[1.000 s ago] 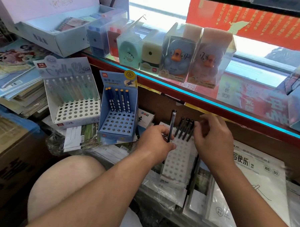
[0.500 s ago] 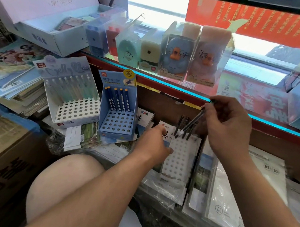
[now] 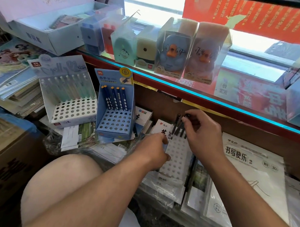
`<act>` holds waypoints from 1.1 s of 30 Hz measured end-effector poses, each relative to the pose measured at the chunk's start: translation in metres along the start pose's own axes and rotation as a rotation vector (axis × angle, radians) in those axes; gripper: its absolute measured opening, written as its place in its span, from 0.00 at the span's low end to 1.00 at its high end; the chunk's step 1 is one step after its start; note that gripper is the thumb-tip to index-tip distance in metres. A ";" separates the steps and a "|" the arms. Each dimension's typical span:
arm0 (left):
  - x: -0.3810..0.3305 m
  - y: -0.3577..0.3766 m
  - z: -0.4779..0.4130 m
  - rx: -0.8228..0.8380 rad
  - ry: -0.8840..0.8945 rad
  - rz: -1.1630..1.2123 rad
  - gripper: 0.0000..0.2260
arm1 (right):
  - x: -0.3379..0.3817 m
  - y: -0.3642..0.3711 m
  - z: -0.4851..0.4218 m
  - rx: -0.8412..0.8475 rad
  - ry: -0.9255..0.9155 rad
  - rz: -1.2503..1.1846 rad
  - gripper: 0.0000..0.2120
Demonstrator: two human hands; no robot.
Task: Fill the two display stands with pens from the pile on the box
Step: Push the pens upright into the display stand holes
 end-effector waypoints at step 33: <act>0.007 0.003 0.000 0.046 -0.013 0.089 0.20 | -0.004 0.021 -0.001 0.137 -0.016 0.235 0.12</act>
Point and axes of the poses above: each hand's wrist, its own z-axis away from the middle knuckle, its own y-axis out of the palm, x = y × z, the point moved 3 cm from there along -z, towards the middle knuckle, and after that the axes turned 7 degrees about x, right-handed, at the moved point
